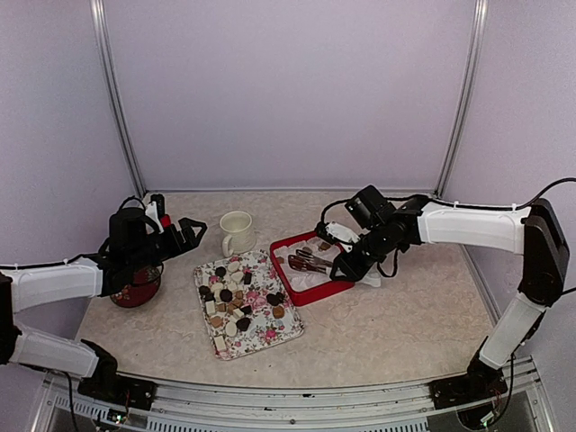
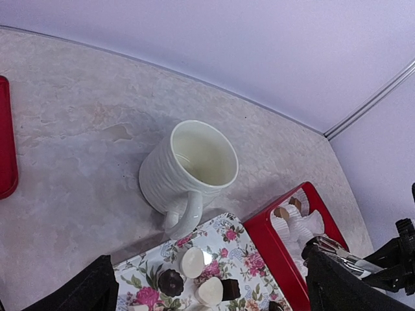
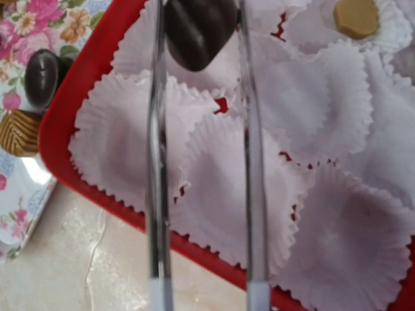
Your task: Pack the chocolate
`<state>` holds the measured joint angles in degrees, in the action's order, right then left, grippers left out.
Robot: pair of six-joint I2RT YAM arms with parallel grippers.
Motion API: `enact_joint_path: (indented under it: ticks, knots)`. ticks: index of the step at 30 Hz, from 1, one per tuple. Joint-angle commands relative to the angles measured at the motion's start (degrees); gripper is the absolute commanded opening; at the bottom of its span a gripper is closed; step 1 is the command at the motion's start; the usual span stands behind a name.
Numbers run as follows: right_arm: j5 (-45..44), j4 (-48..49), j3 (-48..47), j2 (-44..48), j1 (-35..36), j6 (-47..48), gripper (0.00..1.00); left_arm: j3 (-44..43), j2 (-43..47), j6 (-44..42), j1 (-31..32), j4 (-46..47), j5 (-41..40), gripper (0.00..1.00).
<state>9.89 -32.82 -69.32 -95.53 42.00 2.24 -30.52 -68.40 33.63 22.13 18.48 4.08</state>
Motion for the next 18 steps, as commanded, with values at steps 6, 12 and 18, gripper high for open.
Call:
enact_joint_path:
  ticks: [6,12,18]
  knots:
    - [1.0,2.6,-0.4,-2.0,-0.6,0.5,0.33,-0.8,-0.7,0.1,-0.5,1.1,0.1,0.99]
    - [1.0,2.3,-1.2,-1.7,-0.6,0.4,0.37,-0.9,-1.0,0.1,-0.5,1.2,0.3,0.99]
    - [0.1,1.2,-2.0,-0.2,-0.7,0.5,0.40,-0.8,-1.0,0.2,-0.5,1.3,0.3,0.99]
